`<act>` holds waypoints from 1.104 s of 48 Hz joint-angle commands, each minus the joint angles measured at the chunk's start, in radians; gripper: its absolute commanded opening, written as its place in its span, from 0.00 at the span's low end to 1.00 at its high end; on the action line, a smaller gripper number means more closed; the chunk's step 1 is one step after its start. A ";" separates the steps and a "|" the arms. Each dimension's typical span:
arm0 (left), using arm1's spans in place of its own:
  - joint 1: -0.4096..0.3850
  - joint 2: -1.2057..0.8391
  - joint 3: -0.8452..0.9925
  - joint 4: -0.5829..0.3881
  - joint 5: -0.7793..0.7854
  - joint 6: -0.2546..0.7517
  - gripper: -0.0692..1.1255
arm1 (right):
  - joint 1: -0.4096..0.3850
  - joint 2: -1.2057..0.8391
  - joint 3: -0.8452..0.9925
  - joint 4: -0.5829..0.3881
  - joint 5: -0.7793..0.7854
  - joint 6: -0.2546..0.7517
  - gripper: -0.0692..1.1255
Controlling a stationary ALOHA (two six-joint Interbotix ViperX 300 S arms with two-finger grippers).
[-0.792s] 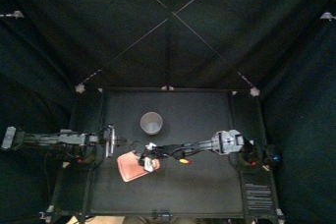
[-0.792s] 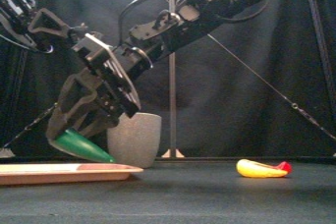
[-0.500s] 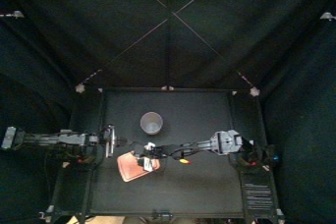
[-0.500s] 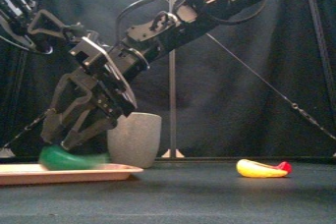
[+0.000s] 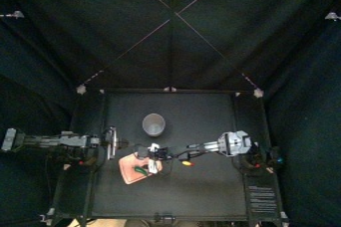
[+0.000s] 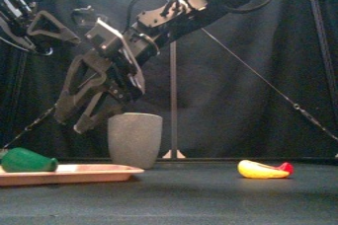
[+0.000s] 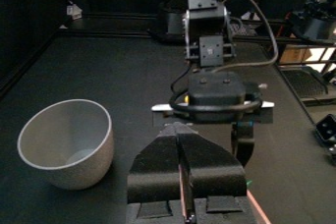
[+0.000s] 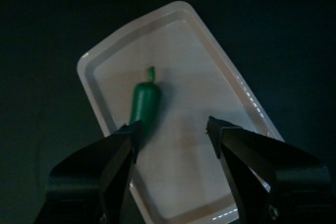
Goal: Pick the green pepper then place it on the pink plate
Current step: Drop green pepper on the pink plate and return to neutral
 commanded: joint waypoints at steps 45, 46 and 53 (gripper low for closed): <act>0.023 0.003 -0.014 0.000 -0.011 0.000 0.13 | -0.031 -0.522 0.595 0.005 -0.495 -0.009 0.81; 0.023 0.003 -0.014 0.000 -0.011 0.000 0.13 | -0.037 -0.526 0.606 0.002 -0.511 -0.009 0.81; 0.023 0.003 -0.009 0.000 -0.011 0.000 0.13 | -0.066 -0.563 0.667 -0.026 -0.591 -0.009 0.81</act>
